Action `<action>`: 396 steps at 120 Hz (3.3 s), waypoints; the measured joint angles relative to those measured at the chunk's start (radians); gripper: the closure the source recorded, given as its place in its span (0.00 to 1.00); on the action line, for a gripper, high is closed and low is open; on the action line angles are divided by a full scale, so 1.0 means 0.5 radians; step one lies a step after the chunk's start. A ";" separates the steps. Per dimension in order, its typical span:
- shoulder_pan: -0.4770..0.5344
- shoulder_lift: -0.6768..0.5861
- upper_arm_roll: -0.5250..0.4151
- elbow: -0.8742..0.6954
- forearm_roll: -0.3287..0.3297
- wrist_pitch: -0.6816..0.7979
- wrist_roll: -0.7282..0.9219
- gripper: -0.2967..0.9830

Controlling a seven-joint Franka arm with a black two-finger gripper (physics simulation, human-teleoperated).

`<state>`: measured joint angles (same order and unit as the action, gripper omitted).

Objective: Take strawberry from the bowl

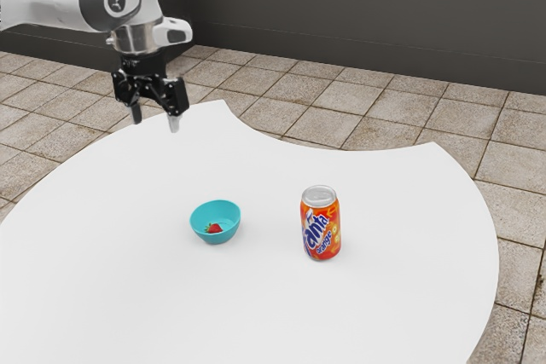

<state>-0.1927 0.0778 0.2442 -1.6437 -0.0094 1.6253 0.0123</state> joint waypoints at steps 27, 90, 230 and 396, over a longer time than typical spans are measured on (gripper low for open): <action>-0.025 0.093 0.000 -0.118 -0.016 0.322 -0.792 0.25; -0.026 0.470 -0.013 -0.206 -0.165 0.788 -2.221 0.31; -0.044 0.747 -0.010 -0.352 -0.299 1.079 -3.262 0.49; -0.039 0.916 -0.013 -0.241 -0.301 1.123 -3.418 0.61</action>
<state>-0.2124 0.5357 0.2378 -1.7645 -0.1597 2.1866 -1.6968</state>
